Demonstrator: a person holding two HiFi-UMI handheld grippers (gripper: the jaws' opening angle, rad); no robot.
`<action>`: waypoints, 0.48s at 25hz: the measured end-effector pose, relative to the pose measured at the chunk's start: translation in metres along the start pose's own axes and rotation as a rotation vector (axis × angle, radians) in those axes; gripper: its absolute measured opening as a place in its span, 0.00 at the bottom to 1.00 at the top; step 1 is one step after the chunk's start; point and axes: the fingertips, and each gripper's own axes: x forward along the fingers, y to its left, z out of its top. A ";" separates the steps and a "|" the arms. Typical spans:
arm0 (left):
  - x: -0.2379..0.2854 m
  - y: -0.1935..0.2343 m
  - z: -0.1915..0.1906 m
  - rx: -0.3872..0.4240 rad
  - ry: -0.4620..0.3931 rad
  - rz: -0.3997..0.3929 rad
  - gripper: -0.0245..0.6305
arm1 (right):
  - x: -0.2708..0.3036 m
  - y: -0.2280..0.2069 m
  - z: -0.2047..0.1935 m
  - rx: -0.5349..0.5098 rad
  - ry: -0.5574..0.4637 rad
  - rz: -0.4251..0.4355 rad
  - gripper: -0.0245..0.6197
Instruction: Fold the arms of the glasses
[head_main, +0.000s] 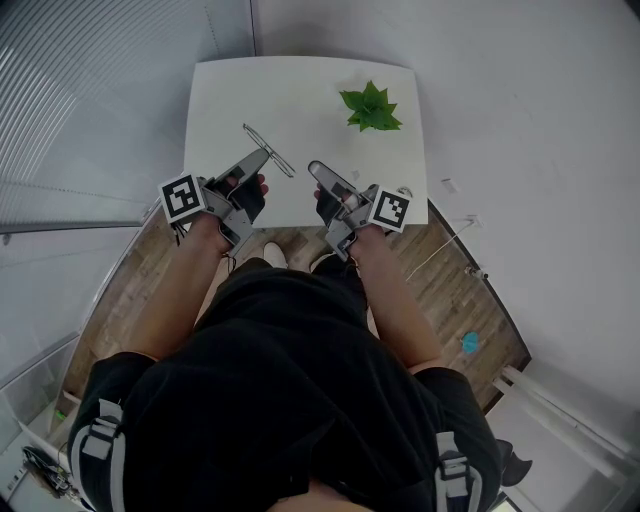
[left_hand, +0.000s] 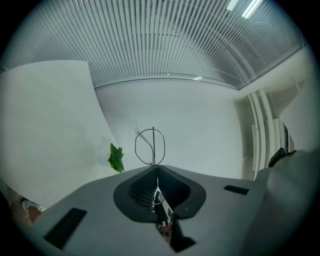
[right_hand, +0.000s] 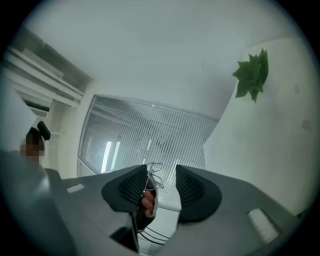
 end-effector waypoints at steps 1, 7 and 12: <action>0.001 0.000 -0.001 0.002 0.003 0.001 0.06 | -0.003 0.002 0.005 -0.049 -0.005 -0.014 0.31; 0.003 0.004 -0.004 0.007 0.019 0.014 0.06 | -0.013 0.011 0.037 -0.495 -0.058 -0.165 0.21; 0.004 0.004 -0.005 -0.002 0.036 0.019 0.06 | -0.013 0.037 0.049 -0.970 -0.092 -0.274 0.10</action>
